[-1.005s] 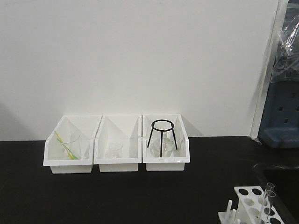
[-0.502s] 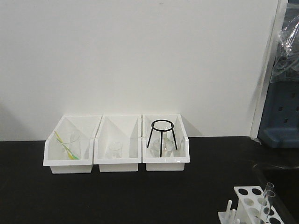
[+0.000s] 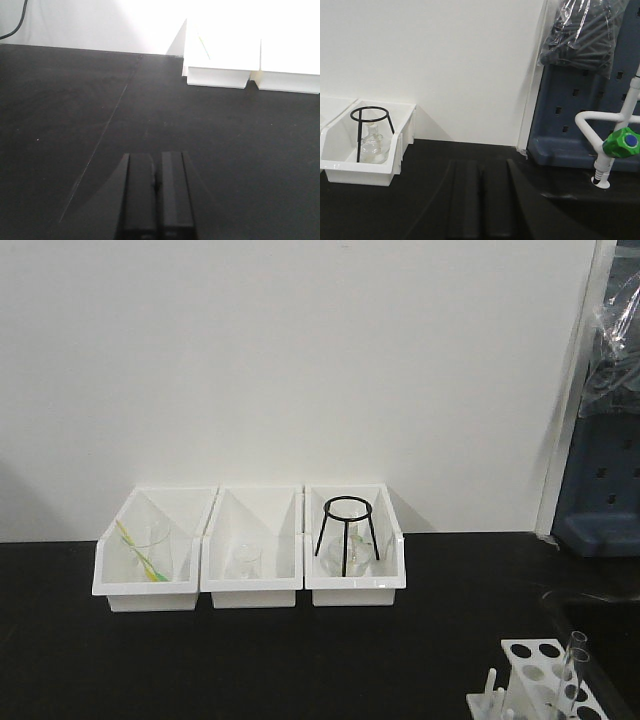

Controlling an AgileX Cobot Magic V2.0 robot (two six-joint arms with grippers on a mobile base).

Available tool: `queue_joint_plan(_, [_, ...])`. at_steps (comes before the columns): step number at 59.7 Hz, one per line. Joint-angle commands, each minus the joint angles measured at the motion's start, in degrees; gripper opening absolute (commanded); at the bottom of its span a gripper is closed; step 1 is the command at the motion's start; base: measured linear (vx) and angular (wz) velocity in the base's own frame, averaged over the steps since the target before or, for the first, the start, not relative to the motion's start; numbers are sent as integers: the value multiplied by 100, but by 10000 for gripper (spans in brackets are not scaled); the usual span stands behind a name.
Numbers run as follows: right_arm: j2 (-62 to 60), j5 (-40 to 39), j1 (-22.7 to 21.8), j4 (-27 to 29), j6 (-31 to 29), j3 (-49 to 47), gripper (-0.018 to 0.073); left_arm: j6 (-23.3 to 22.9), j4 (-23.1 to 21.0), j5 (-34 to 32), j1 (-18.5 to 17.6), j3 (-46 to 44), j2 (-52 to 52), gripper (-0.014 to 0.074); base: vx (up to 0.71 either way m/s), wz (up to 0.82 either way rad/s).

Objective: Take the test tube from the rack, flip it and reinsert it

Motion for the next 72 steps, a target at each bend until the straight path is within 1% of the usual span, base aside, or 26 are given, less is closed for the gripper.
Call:
queue_joint_plan(1, [-4,-605,2,23,-44,-218,129,-1,-21,-458,-5,11,-17,-6,0,0])
queue_joint_plan(4, [-4,-611,2,36,-44,-218,179,-1,-21,-458,-5,11,-17,-6,0,0])
queue_joint_plan(12, [-4,-709,2,75,-44,-218,403,-1,-21,-458,-5,11,-17,-6,0,0])
queue_joint_plan(18, [-4,-718,2,69,-44,-218,540,-1,-21,-458,-5,11,-17,-6,0,0])
queue_joint_plan(21, [-4,-718,2,69,-44,-218,587,-1,-21,-458,-5,11,-17,-6,0,0])
queue_joint_plan(26, [-4,-825,14,164,122,-218,628,-1,-21,-458,-5,11,-17,-6,0,0])
queue_joint_plan(29, [-4,-853,14,164,176,-201,629,-1,-21,-458,-5,11,-17,-6,0,0])
queue_joint_plan(32, [78,-1077,14,120,214,-38,620,-1,-21,-458,-5,11,-17,-6,0,0])
queue_joint_plan(36, [197,-1685,14,10,341,454,602,-1,-21,-458,-5,11,-17,-6,0,0])
queue_joint_plan(39, [329,-2350,14,-146,548,923,582,-1,-21,-458,-5,11,-17,-6,0,0])
queue_joint_plan(42, [468,-3191,14,-432,811,1469,562,-1,-21,-458,-5,11,-17,-6,0,0])
queue_joint_plan(47, [831,-4322,14,-772,966,2042,537,-1,-21,-458,-5,11,-17,-6,0,0])
queue_joint_plan(48, [907,-4393,14,-814,966,2112,535,-1,-21,-458,-5,11,-17,-6,0,0])
queue_joint_plan(49, [1032,-4636,14,-850,966,2198,529,-1,-21,-458,-5,11,-17,-6,0,0])
queue_joint_plan(52, [1311,-4900,14,-857,966,2299,525,-1,-21,-458,-5,11,-17,-6,0,0])
queue_joint_plan(60, [2280,-5598,14,-663,966,2278,526,-1,-21,-458,-5,11,-17,-6,0,0])
queue_joint_plan(72, [3526,-6691,14,-713,942,1983,526,-1,-21,-458,-5,11,-17,-6,0,0])
